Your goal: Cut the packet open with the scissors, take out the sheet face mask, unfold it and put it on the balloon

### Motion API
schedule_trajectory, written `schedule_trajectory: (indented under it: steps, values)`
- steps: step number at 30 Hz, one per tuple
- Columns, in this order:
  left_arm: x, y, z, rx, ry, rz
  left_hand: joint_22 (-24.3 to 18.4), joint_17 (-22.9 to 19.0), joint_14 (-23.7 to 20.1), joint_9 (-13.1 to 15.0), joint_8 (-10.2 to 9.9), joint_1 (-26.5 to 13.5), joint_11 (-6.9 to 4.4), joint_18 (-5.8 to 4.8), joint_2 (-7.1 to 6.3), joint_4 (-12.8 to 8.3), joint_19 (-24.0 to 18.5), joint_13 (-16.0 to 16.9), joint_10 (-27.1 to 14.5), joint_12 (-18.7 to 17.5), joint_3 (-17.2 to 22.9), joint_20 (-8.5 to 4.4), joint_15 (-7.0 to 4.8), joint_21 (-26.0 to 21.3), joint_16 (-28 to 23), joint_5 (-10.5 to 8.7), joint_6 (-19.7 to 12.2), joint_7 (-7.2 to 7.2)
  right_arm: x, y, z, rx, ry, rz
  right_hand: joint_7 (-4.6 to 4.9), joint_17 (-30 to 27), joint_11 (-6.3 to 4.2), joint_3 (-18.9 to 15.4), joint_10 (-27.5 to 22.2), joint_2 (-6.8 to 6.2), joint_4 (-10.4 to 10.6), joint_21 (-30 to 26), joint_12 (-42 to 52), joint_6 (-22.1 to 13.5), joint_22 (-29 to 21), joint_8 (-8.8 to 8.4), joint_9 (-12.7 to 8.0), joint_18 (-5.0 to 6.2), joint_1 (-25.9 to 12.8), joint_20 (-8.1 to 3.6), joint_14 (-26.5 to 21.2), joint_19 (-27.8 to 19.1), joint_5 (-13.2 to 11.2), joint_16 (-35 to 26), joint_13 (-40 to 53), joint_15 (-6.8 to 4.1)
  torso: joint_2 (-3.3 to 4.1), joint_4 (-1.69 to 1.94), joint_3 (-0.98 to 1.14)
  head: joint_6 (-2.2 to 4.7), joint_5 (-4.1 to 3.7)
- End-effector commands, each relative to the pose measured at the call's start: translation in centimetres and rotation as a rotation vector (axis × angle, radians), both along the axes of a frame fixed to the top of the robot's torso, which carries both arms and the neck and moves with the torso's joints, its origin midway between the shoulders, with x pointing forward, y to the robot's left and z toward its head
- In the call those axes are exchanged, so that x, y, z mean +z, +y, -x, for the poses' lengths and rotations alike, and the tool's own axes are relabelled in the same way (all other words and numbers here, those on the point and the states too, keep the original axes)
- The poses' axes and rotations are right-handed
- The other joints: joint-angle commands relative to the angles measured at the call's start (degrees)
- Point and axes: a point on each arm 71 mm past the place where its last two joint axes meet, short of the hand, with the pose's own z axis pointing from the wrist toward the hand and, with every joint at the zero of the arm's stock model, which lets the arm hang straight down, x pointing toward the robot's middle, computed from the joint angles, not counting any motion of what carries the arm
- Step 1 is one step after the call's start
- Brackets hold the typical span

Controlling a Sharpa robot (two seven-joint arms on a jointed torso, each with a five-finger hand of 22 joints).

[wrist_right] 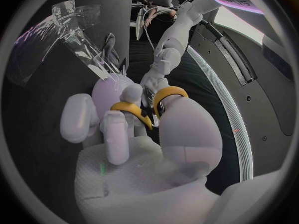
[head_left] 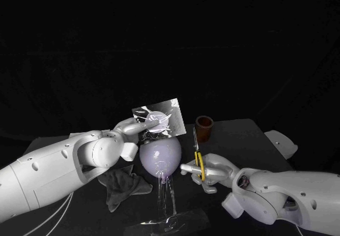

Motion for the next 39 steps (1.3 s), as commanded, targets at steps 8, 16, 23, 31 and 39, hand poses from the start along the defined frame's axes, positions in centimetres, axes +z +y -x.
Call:
schedule_trajectory:
  steps: [8, 16, 23, 31, 39]
  values:
    - [0.4, 0.1, -0.1, -0.001, -0.016, 0.022, 0.1, 0.1, 0.5, 2.8, 0.3, 0.1, -0.27, 1.2, 0.57, -0.1, 0.5, 0.0, 0.6, 0.4, 0.3, -0.04, -0.12, 0.3, -0.3, 0.19, 0.5, 0.1, -0.4, 0.1, 0.5, 0.034, 0.018, 0.002, 6.99, 3.0, 3.32, -7.9, -2.7, 1.63, 3.7, -4.7, -9.6, -9.6, 2.3, -0.83, -3.8, 1.01, 3.9, -0.22, 3.2, -1.7, 0.2, -3.9, -28.2, -0.5, -0.09, 0.07, -0.05, -0.58, -0.03]
    - [1.0, 0.1, -0.3, -0.005, -0.033, 0.03, 0.1, 0.1, 0.5, 2.8, 0.4, 0.0, -0.28, 1.21, 0.56, -0.2, 0.5, 0.0, 0.6, 0.4, 0.4, -0.05, -0.13, 0.4, -0.3, 0.19, 0.4, 0.09, -0.9, 0.4, 1.0, 0.059, 0.05, 0.008, 10.01, -1.8, 6.81, -16.0, -13.6, 1.74, 6.9, -10.3, -24.0, -16.0, -0.5, -0.74, -6.4, 1.84, 6.3, 1.97, 1.5, -4.5, 0.2, -7.0, -39.5, 2.36, -0.04, 0.04, -0.05, -0.74, 0.19]
    - [1.4, -0.2, -0.5, -0.014, -0.037, 0.031, 0.1, 0.1, 0.5, 2.8, 0.4, 0.0, -0.28, 1.21, 0.56, -0.2, 0.5, 0.0, 0.6, 0.4, 0.4, -0.05, -0.13, 0.4, -0.3, 0.19, 0.4, 0.09, -1.0, 0.6, 1.2, 0.067, 0.06, 0.008, 10.3, -1.7, 6.87, -20.5, -11.4, 3.24, 9.1, -10.1, -26.0, -16.4, -0.6, 0.45, -7.3, 2.0, 9.5, 2.62, 1.6, -4.2, 0.2, -6.7, -44.3, 2.64, -0.01, 0.04, 0.0, -0.84, 0.3]
    - [1.5, -0.4, -0.8, -0.014, -0.036, 0.025, 0.1, 0.1, 0.5, 2.9, 0.4, 0.0, -0.31, 1.22, 0.52, -0.3, 0.6, 0.0, 0.7, 0.4, 0.5, -0.08, -0.17, 0.4, -0.2, 0.19, 0.4, 0.07, -1.0, 0.8, 1.4, 0.07, 0.062, 0.004, 9.19, -0.4, 5.78, -23.0, -5.2, 5.65, 8.9, -7.5, -25.1, -11.9, 0.6, 3.55, -7.6, 1.63, 11.5, 1.94, 2.2, -2.6, 0.2, -5.7, -46.6, 1.67, -0.05, 0.07, 0.07, -0.91, 0.2]
    - [1.5, -0.4, -1.0, -0.014, -0.033, 0.019, 0.1, 0.1, 0.6, 2.9, 0.4, -0.1, -0.31, 1.22, 0.52, -0.3, 0.6, 0.0, 0.7, 0.4, 0.5, -0.09, -0.17, 0.5, -0.2, 0.19, 0.4, 0.07, -1.0, 0.8, 1.4, 0.069, 0.06, 0.002, 6.92, 0.0, 3.8, -26.2, -1.0, 7.84, 8.6, -6.7, -24.7, -5.7, 1.0, 7.4, -7.6, 1.44, 13.2, 0.49, 2.5, -2.1, 0.1, -5.4, -47.4, 0.07, -0.03, 0.06, 0.03, -1.06, 0.22]
